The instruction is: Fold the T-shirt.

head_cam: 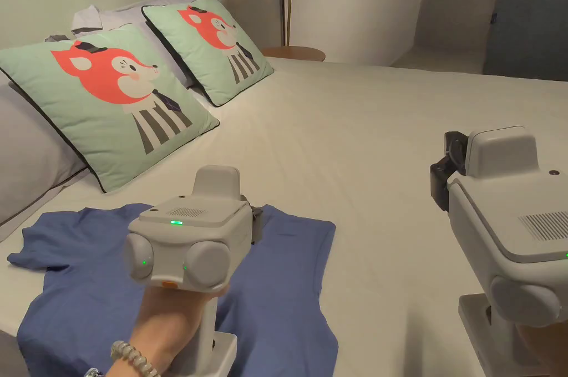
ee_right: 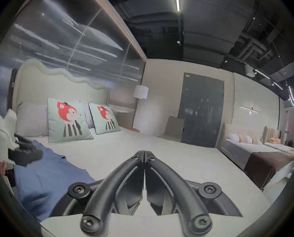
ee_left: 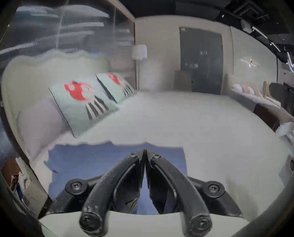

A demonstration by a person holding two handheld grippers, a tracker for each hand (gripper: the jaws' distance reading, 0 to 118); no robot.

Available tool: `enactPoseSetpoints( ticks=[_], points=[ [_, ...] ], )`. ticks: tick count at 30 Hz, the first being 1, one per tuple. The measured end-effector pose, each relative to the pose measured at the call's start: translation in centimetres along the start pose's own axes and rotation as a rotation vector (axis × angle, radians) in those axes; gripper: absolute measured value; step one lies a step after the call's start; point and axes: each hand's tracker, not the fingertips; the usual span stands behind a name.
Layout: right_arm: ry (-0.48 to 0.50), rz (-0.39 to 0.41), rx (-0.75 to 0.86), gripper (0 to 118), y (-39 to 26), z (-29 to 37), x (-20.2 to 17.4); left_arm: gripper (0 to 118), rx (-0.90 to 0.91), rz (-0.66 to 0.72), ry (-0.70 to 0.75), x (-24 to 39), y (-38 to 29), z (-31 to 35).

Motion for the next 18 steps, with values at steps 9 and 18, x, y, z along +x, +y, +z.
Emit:
enactPoseSetpoints(
  ticks=[9,18],
  points=[
    [0.018,-0.013,-0.129,1,-4.2,-4.2,-0.3,108,-0.362,0.018,-0.046,0.4,-4.0,-8.1],
    [0.018,-0.02,-0.188,1,-7.1,-5.6,0.1,89,-0.434,0.042,-0.018,0.4,-6.7,-10.5]
  ],
)
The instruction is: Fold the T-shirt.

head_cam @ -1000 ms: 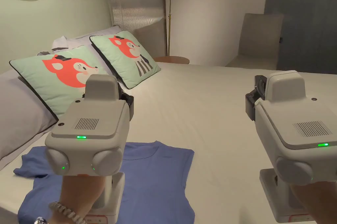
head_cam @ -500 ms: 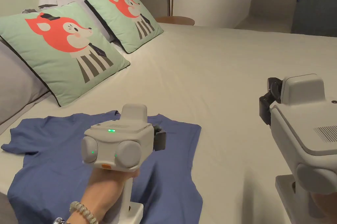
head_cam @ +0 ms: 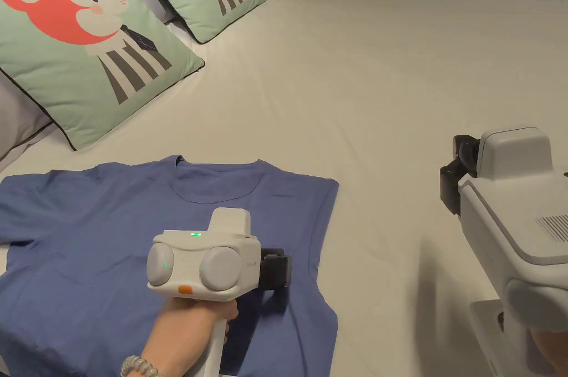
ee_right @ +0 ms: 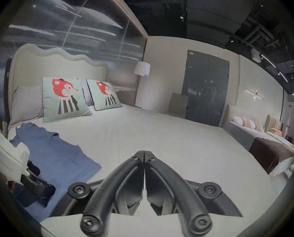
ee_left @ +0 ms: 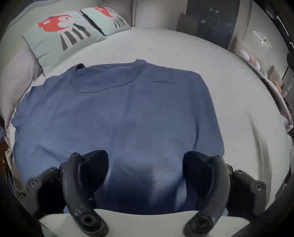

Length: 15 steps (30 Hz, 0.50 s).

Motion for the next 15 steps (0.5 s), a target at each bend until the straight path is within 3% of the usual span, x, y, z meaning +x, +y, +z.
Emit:
enactPoseSetpoints(
  ticks=[2,6,7,10,15],
  points=[
    [-0.004,-0.011,-0.008,1,-0.2,-0.1,0.2,75,0.003,0.001,0.001,-0.2,0.0,0.3],
    [-0.016,-0.041,-0.005,1,0.1,0.6,0.8,7,0.072,0.074,0.063,-1.3,0.2,1.1],
    [-0.02,-0.044,-0.001,1,0.2,0.9,1.0,7,0.077,0.089,0.093,-1.7,0.2,1.1],
    [-0.027,-0.049,0.016,1,0.7,1.8,1.6,7,0.085,0.183,0.002,-2.8,0.5,2.3],
    [-0.058,-0.068,0.058,1,1.9,4.3,3.5,7,0.238,0.149,0.049,-1.6,2.3,7.2]
  ],
)
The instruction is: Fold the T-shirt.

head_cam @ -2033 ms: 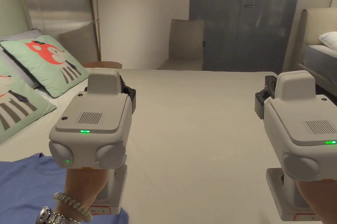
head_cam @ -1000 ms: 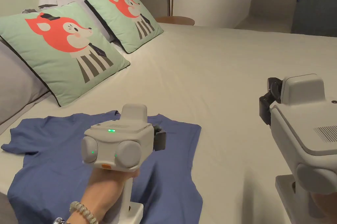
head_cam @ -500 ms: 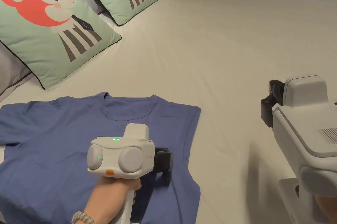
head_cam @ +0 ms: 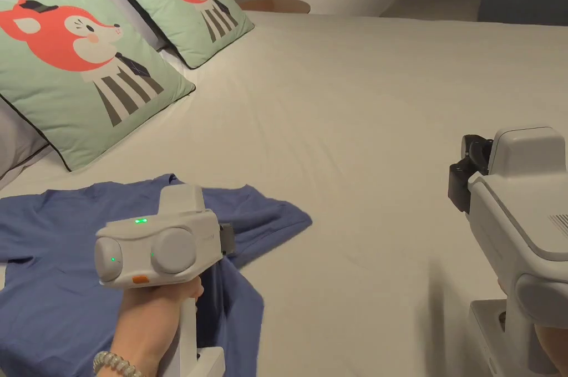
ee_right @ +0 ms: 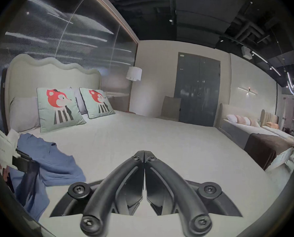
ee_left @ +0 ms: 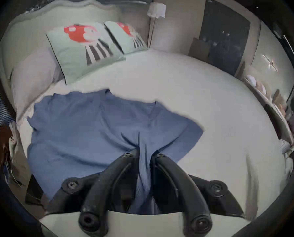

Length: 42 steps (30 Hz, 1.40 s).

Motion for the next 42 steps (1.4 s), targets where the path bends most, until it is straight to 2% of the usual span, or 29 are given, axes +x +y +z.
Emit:
enactPoseSetpoints(
  ticks=[5,9,11,17,22,28,33,38,42],
  points=[
    [-0.032,-0.024,0.061,1,1.9,3.8,2.7,7,0.167,0.062,-0.129,1.8,3.8,5.8],
    [-0.094,-0.041,0.118,1,2.3,6.4,6.8,7,0.278,-0.005,-0.239,6.5,6.3,10.1],
    [-0.131,-0.045,0.138,1,3.4,8.8,7.7,7,0.319,-0.039,-0.296,9.5,7.2,11.6],
    [-0.252,-0.037,0.176,1,4.1,13.9,12.8,7,0.4,-0.133,-0.508,19.5,7.5,14.4],
    [-0.341,-0.032,0.168,1,3.3,16.2,16.1,7,0.336,-0.239,-0.673,27.4,4.0,13.8],
    [-0.39,-0.029,0.128,1,1.6,17.9,18.2,7,0.089,-0.355,-0.763,33.5,-4.9,8.9],
    [-0.396,-0.027,0.085,1,-0.4,17.3,19.1,7,-0.177,-0.447,-0.741,34.8,-13.2,4.7],
    [-0.388,-0.065,0.067,1,-1.4,16.7,18.9,7,-0.266,-0.471,-0.712,34.1,-17.2,3.0],
    [-0.368,-0.074,0.056,1,-2.1,16.1,19.1,8,-0.253,-0.469,-0.723,34.0,-16.7,3.0]
  ],
)
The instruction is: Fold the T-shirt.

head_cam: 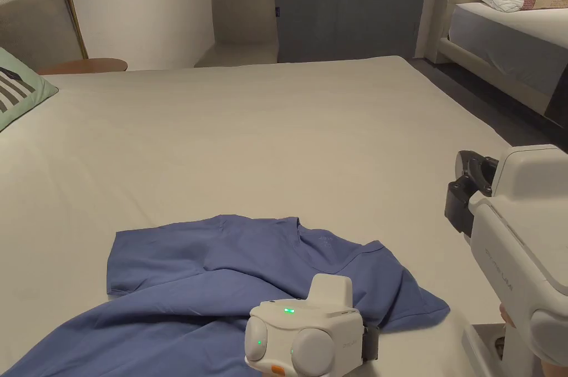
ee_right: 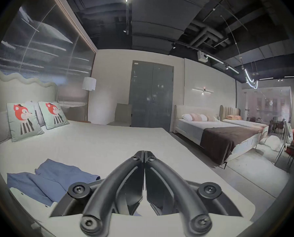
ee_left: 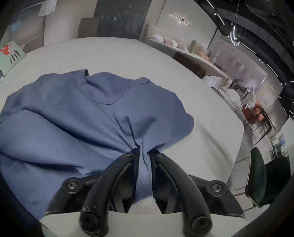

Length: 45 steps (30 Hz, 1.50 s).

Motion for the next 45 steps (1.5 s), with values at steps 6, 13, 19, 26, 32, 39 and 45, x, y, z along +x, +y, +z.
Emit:
enactPoseSetpoints(
  ticks=[6,13,19,26,32,39,45],
  points=[
    [0.021,0.013,0.021,1,0.5,0.5,-1.0,92,0.123,0.001,0.022,-1.1,1.5,4.2],
    [0.04,0.002,0.052,1,1.4,0.6,-1.8,94,0.487,-0.009,0.295,-6.4,4.0,16.9],
    [0.065,-0.003,0.069,1,1.6,0.4,-3.2,85,0.719,0.03,0.625,-10.9,3.1,27.2],
    [0.108,0.0,0.068,1,1.6,0.7,-5.0,10,0.795,0.114,0.748,-13.2,1.6,33.8],
    [0.124,0.012,0.066,1,1.9,0.5,-6.0,0,0.757,0.122,0.761,-14.4,0.7,34.9],
    [0.13,0.025,0.031,1,1.1,0.4,-6.4,21,0.464,0.235,0.681,-18.5,-1.1,30.3],
    [0.132,0.042,-0.009,1,-0.1,0.3,-7.1,105,0.166,0.356,0.67,-23.1,-5.2,23.7]
  ],
)
